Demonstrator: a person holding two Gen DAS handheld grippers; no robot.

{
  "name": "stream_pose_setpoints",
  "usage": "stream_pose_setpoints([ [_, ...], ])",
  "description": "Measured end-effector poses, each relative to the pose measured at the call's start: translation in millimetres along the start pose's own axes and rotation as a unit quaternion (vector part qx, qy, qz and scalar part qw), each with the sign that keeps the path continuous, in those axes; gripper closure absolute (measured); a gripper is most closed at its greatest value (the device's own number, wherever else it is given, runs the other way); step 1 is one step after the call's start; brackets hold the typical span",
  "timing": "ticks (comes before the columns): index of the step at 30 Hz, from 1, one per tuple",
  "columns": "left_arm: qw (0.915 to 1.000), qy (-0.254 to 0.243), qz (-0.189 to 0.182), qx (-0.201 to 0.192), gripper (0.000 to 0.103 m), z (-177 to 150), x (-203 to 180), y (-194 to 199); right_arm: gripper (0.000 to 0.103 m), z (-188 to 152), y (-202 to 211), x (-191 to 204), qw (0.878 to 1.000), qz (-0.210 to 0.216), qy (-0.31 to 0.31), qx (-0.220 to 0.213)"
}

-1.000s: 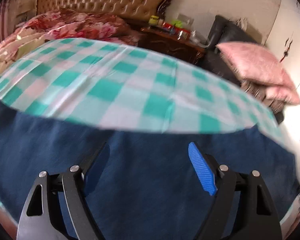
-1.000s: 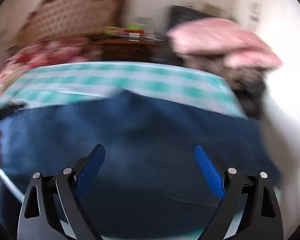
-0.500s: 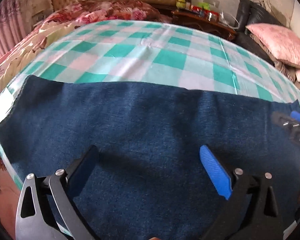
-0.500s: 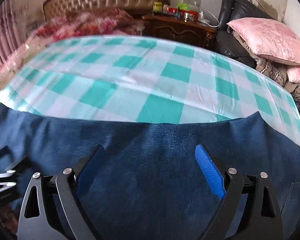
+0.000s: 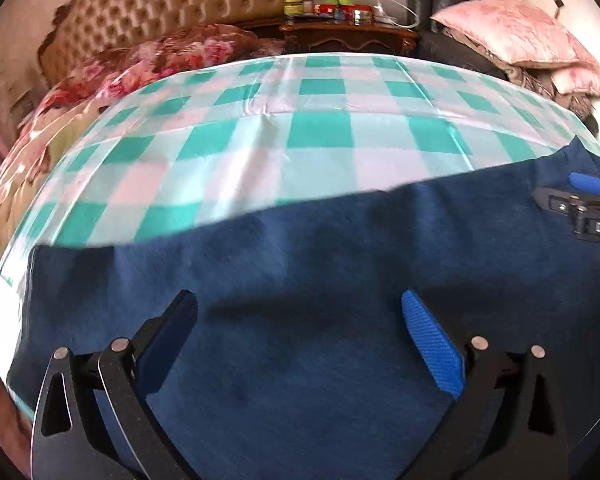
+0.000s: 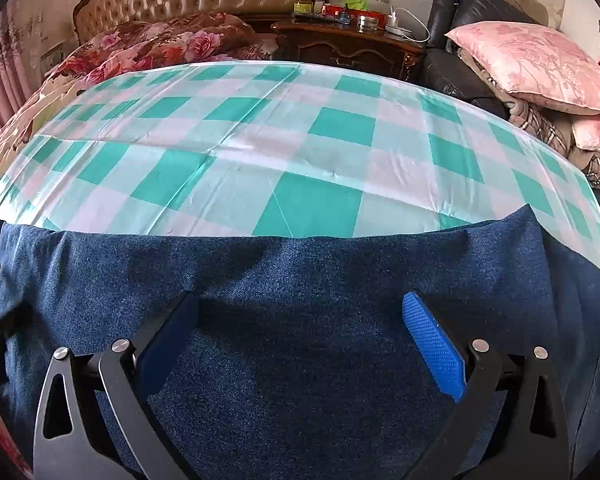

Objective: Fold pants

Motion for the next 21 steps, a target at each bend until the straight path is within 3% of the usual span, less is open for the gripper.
stream_pose_setpoints([
  [3,1.0,0.001,-0.001,0.01,0.001,7.2,25.8,-6.6,0.005,-0.4,-0.1,-0.1,1.0,0.0,0.0,0.0],
  [7,0.9952,0.059,0.077,0.018,0.001,0.9,91.6,-4.6,0.005,-0.1,-0.8,-0.5,1.0,0.003,-0.002,0.0],
  [9,0.9841,0.118,0.131,0.019,0.004,-12.7,132.7,6.1,0.005,0.0,-0.8,-0.8,1.0,0.003,-0.002,0.0],
  [10,0.9718,0.175,0.157,0.015,0.007,-29.2,163.9,20.3,0.005,0.0,-0.9,-0.8,1.0,0.003,-0.002,0.0],
  [12,0.9534,0.258,0.156,-0.005,0.017,-55.5,198.8,45.3,0.005,-0.3,-0.7,-0.8,1.0,0.003,-0.002,0.0],
  [13,0.9396,0.312,0.138,-0.026,0.02,-76.7,218.1,62.6,0.005,-0.2,-0.9,-0.9,1.0,0.003,-0.003,0.0],
  [15,0.9262,0.365,0.077,-0.054,0.049,-104.3,235.1,81.0,0.005,0.4,-1.0,-0.9,1.0,0.002,-0.004,-0.001],
  [16,0.9194,0.387,0.033,-0.062,0.054,-117.9,239.4,84.9,0.005,0.8,-1.2,-0.8,1.0,0.002,-0.005,-0.001],
  [18,0.9177,0.392,-0.012,-0.061,0.063,-129.7,235.1,83.7,0.005,0.6,-1.2,-0.8,1.0,0.002,-0.005,-0.001],
  [20,0.9167,0.391,-0.058,-0.06,0.065,-132.1,225.3,76.6,0.005,0.4,-1.1,-1.0,1.0,0.002,-0.005,-0.001],
  [21,0.9118,0.398,-0.08,-0.058,0.066,-132.2,222.3,71.0,0.005,0.3,-1.0,-1.0,1.0,0.003,-0.005,-0.001],
])
Point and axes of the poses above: each gripper's, at about its wrist camera, not at the fingertips, and y roughly against the way its jaws point, x to its left, z to its top, the point moved 3 cm from there along -y, roughly the way its jaws point, and after that the axes turned 10 degrees about x, right-handed, at the moved point
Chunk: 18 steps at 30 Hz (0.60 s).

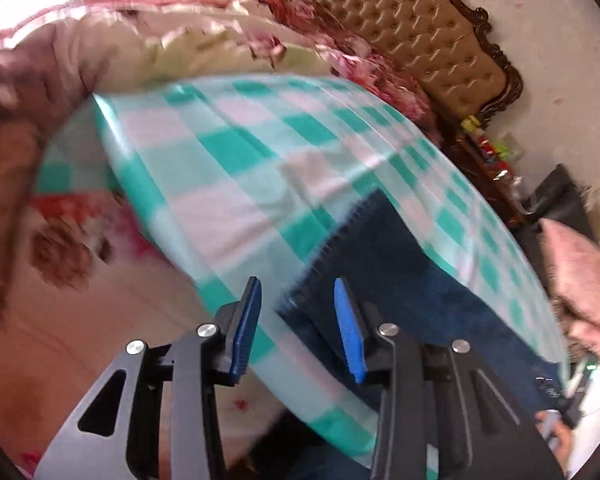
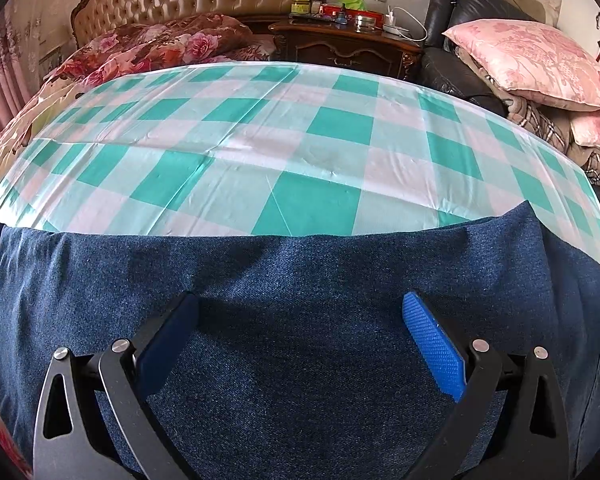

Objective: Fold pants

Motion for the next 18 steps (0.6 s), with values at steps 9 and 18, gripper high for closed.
stream_pose_setpoints([
  [9,0.9987,0.027,-0.041,0.011,0.097,-5.6,-4.8,-4.8,0.023,-47.0,74.0,21.4,0.994,0.089,0.058,-0.034],
  [18,0.9916,0.063,-0.107,0.036,0.094,-18.0,10.0,-13.7,0.047,-125.8,98.7,78.8,0.979,0.087,0.182,-0.007],
])
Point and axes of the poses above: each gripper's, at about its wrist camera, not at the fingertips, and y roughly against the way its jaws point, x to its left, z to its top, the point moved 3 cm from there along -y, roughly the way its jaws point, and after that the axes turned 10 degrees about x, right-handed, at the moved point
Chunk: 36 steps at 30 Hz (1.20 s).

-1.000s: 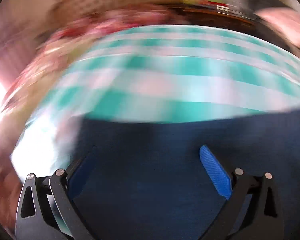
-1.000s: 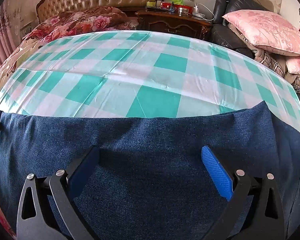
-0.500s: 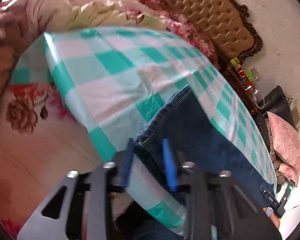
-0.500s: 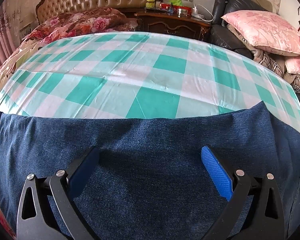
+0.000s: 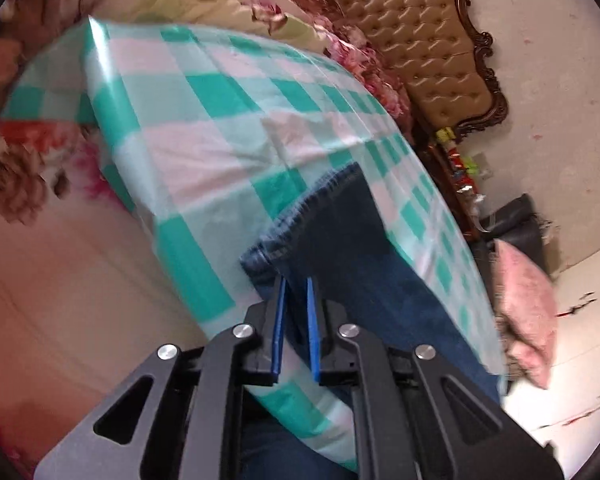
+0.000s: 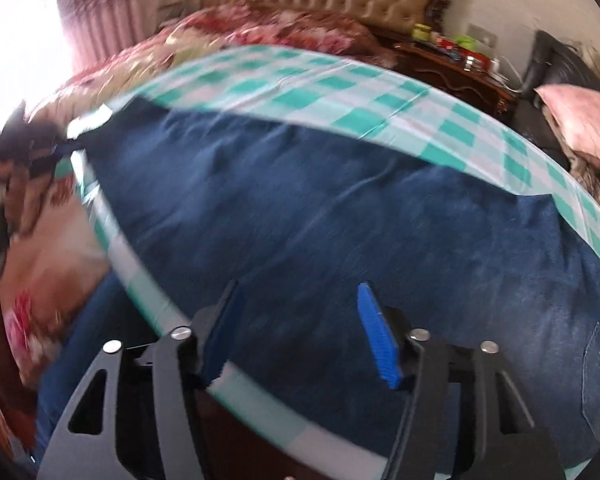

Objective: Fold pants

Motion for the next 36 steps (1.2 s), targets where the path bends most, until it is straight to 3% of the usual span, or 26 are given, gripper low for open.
stream_pose_setpoints([
  [2,0.9999,0.007,-0.003,0.011,0.089,0.0,1.2,-8.0,0.047,-3.1,-8.9,7.2,1.0,-0.013,0.016,0.011],
  [7,0.9996,0.014,-0.008,0.024,0.09,-0.6,-1.8,-19.5,0.052,-8.4,-16.0,13.0,0.999,-0.015,0.03,0.02],
  [9,0.9995,0.016,-0.01,0.026,0.099,-0.3,-2.7,-20.5,0.07,-10.1,-16.9,13.7,0.999,0.004,0.03,0.024],
  [12,0.9995,0.015,-0.014,0.024,0.099,0.6,-2.5,-19.8,0.091,-10.6,-16.4,13.6,0.999,0.025,0.024,0.031],
  [14,0.9995,0.016,-0.014,0.025,0.099,-0.1,-2.2,-19.6,0.091,-10.7,-9.5,12.0,0.998,0.044,0.021,0.026],
  [16,0.9995,0.015,-0.015,0.025,0.099,-1.3,-1.7,-18.9,0.083,-11.2,4.1,12.5,0.998,0.067,0.017,0.009],
  [17,0.9995,0.013,-0.014,0.025,0.099,-1.2,-2.2,-19.1,0.067,-11.5,6.6,12.8,0.997,0.069,0.016,0.009],
  [18,0.9996,0.01,-0.013,0.025,0.099,-1.2,-3.8,-19.7,0.059,-12.0,7.0,13.5,0.997,0.073,0.018,0.012],
  [21,0.9994,0.009,-0.02,0.027,0.1,-0.7,-6.8,-21.6,0.059,-12.8,1.2,19.2,0.997,0.075,0.028,0.018],
  [24,0.9985,0.008,-0.05,0.023,0.1,2.8,-10.2,-19.3,0.059,-16.0,-11.4,17.1,0.998,0.046,0.026,0.037],
  [27,0.9987,0.019,-0.046,0.015,0.1,8.4,-2.0,-15.0,0.059,-18.0,-13.8,12.5,0.997,0.06,0.02,0.041],
  [36,0.9954,0.072,-0.056,-0.029,0.09,9.9,29.1,11.3,0.059,-16.3,-15.1,14.7,0.998,0.049,0.025,0.044],
])
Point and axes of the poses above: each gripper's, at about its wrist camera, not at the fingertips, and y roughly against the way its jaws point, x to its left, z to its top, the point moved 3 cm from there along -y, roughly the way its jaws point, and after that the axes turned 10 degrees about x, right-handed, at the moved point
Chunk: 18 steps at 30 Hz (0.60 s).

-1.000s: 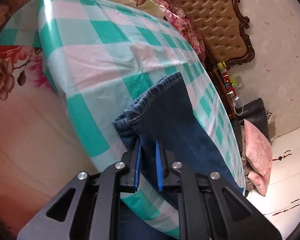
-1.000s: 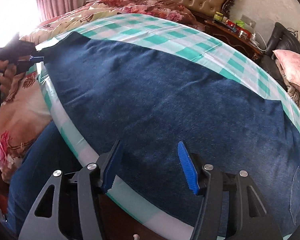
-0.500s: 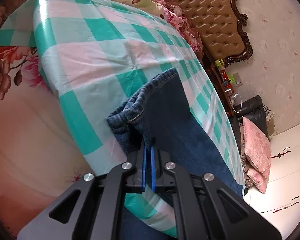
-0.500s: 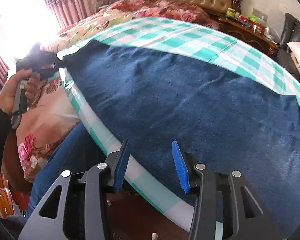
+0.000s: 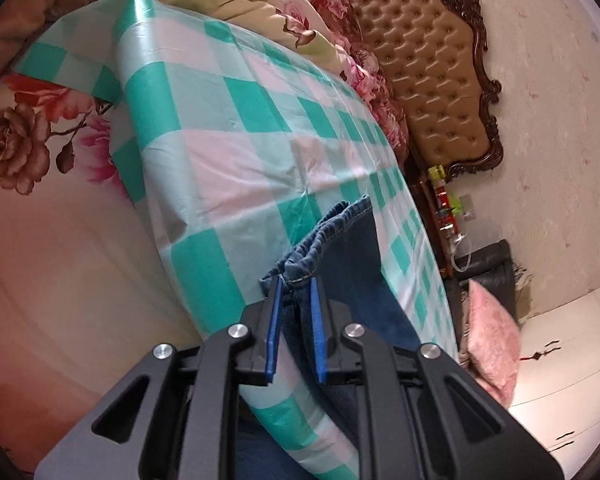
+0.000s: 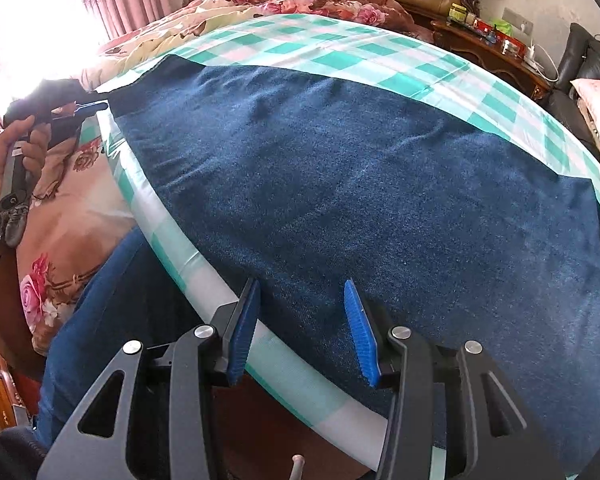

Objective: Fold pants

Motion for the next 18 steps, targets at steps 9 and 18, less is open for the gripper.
stream_pose_setpoints([
  [9,0.997,-0.035,0.068,-0.012,0.09,-3.5,5.9,6.9,0.058,1.4,0.0,-1.5,1.0,0.004,-0.004,0.002],
  [18,0.9763,-0.139,0.165,0.017,0.077,-5.3,-34.7,-22.3,0.057,20.1,13.2,-7.7,0.998,0.046,-0.046,-0.011],
])
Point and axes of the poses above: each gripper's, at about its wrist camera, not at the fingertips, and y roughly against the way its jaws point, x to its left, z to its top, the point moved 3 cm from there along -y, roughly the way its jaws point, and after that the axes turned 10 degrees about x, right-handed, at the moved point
